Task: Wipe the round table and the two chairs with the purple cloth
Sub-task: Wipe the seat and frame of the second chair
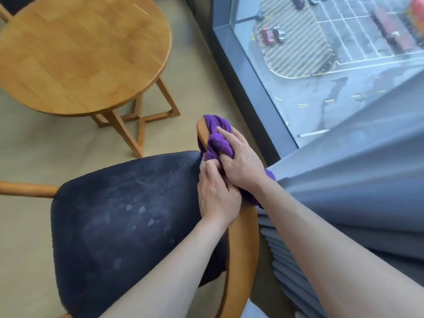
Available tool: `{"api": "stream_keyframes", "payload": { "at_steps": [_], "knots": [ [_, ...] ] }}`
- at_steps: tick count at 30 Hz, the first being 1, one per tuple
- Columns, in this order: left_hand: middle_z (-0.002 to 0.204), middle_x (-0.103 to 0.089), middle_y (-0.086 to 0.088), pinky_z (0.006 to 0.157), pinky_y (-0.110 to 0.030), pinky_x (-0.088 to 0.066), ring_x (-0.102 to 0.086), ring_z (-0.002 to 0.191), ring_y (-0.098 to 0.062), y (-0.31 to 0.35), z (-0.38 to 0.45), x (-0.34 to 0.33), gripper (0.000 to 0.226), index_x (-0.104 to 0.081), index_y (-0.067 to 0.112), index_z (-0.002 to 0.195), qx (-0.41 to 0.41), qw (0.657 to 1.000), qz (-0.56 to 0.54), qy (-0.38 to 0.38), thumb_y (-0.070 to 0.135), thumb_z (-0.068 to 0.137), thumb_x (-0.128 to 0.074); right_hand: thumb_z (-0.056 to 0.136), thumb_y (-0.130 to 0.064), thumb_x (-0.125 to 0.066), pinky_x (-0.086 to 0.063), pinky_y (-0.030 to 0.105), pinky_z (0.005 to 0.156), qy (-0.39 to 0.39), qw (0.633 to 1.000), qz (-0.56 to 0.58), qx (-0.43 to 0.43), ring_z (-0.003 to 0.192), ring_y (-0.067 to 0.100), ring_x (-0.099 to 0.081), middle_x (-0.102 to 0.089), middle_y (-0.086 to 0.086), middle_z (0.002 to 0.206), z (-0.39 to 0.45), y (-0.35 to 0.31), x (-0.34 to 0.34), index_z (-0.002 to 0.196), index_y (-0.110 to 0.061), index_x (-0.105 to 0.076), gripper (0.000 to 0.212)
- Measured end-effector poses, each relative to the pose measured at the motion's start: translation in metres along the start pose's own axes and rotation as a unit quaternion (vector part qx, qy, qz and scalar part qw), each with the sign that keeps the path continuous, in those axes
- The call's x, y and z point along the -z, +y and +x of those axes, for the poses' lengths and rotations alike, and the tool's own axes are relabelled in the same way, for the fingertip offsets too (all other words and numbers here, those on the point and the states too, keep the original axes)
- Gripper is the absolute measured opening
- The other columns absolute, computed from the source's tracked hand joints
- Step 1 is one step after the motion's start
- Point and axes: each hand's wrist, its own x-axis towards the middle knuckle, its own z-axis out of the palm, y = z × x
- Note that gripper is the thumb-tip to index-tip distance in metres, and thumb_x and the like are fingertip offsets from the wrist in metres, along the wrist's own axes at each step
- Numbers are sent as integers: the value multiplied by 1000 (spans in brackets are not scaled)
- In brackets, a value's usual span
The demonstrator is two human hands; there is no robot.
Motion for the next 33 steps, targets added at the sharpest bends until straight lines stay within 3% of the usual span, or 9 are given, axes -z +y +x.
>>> {"api": "stream_keyframes", "payload": {
  "at_steps": [4,7,11,15,17,20,24,28,33],
  "knots": [
    [160,-30,-14,107,-48,-40,-41,136,-34,-15,-34,19,15,-41,20,100,-38,988,53,-143,15,92,-51,86,-30,-47,-35,34,116,64,994,31,-78,147,8,-35,-34,-12,162,-62,8,-8,151,-44,-41,67],
    [170,-12,-13,117,-47,-30,-27,149,-29,-29,-71,47,12,-45,20,103,-91,959,95,-251,19,93,-50,92,-22,-52,-31,35,121,117,984,35,-133,149,9,-32,-36,-8,162,-126,7,-28,154,-40,-40,65],
    [166,-26,-6,118,-44,-31,-30,148,-26,-52,-125,97,45,-49,14,133,-187,904,127,-362,21,88,-50,98,-21,-58,-29,32,120,223,955,41,-194,149,17,-33,-32,-2,163,-213,-11,-79,157,-29,-39,62],
    [142,-52,0,112,-42,-36,-42,137,-22,-88,-163,146,51,-51,14,136,-214,834,139,-490,12,86,-51,93,-29,-64,-36,45,117,216,930,-7,-295,151,25,-27,-12,-2,169,-275,-41,-135,160,-42,-17,83],
    [126,-61,1,104,-42,-43,-51,122,-21,-100,-168,166,36,-59,16,117,-197,826,122,-514,11,83,-48,91,-29,-62,-37,46,116,209,924,-4,-320,151,25,-24,-10,-3,168,-293,-53,-150,160,-46,-7,89],
    [135,-60,8,109,-37,-41,-50,129,-14,-105,-169,183,29,-62,22,101,-136,838,90,-521,20,81,-41,92,-32,-59,-40,45,113,210,906,29,-366,148,26,-32,-14,-4,167,-309,-69,-161,160,-45,-5,88],
    [146,-49,7,117,-31,-33,-39,139,-5,-98,-175,194,25,-56,33,105,-113,856,47,-502,25,85,-43,91,-33,-58,-39,44,113,217,882,70,-413,145,29,-37,-17,-1,167,-331,-96,-180,161,-40,-12,84],
    [133,-57,32,104,-17,-39,-51,126,6,-90,-191,229,48,-53,48,116,-117,816,-28,-565,21,76,-49,88,-32,-57,-42,42,109,286,841,135,-439,139,32,-43,-25,0,162,-358,-137,-212,157,-38,-25,76],
    [120,-67,25,96,-16,-46,-61,116,0,-116,-215,328,60,-58,36,128,-158,783,16,-602,10,76,-41,87,-27,-62,-39,46,113,404,784,221,-416,147,29,-31,-21,-1,163,-393,-213,-299,157,-45,-22,84]
  ]
}}
